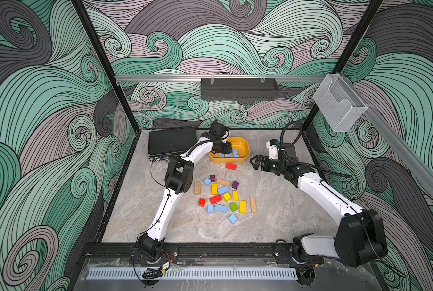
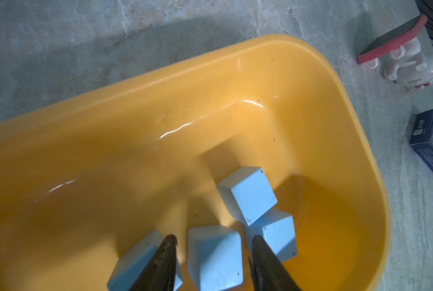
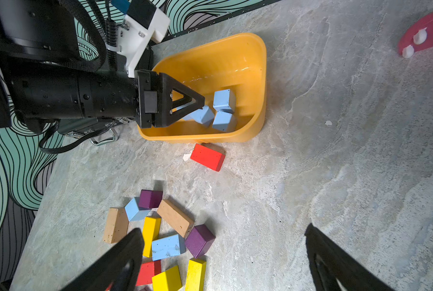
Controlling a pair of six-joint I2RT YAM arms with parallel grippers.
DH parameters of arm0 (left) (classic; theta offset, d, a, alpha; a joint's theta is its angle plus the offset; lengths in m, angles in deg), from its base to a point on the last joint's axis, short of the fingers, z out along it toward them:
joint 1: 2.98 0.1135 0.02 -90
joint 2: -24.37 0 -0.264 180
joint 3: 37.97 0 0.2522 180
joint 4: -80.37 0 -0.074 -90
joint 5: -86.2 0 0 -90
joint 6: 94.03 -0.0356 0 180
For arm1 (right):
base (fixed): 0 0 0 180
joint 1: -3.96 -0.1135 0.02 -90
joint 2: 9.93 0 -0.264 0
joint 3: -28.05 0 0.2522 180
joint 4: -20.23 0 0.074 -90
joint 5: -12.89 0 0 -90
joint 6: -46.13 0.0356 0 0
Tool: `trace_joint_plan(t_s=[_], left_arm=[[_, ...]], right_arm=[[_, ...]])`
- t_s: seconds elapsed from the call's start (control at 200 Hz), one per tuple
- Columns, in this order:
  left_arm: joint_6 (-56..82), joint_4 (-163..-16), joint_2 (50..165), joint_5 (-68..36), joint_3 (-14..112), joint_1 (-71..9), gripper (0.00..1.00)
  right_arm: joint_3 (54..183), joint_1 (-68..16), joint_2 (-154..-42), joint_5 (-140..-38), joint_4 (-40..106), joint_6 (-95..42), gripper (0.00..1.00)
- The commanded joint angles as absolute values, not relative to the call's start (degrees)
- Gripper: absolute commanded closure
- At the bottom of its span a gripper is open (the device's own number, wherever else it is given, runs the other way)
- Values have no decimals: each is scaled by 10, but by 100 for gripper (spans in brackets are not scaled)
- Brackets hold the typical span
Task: Pick out the blue building blocks
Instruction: Place the building block in the storage box, then pick up the building block from the center of the board.
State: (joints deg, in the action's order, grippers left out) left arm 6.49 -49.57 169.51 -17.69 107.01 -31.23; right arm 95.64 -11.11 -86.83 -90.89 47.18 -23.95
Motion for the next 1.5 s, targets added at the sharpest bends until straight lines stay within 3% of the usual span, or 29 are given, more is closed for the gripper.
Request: trace_joint_plan(t_s=[0.0,0.791,1.086,1.496], left_arm=[[67,-482,1696,-171,1088,-310,47],[98,-494,1485,-181,957,-311,9],[87,-475,1357,-129,844,-311,2],[57,-442,1208,-100,698,-311,1]], right_arm=[[974,-108,-865,-910,482,-251,0],[994,-107,-776,-953,623,-290,0],[981,-109,-742,-984,671,-281,0],[975,-120,-703,-1027,724,-288,0]])
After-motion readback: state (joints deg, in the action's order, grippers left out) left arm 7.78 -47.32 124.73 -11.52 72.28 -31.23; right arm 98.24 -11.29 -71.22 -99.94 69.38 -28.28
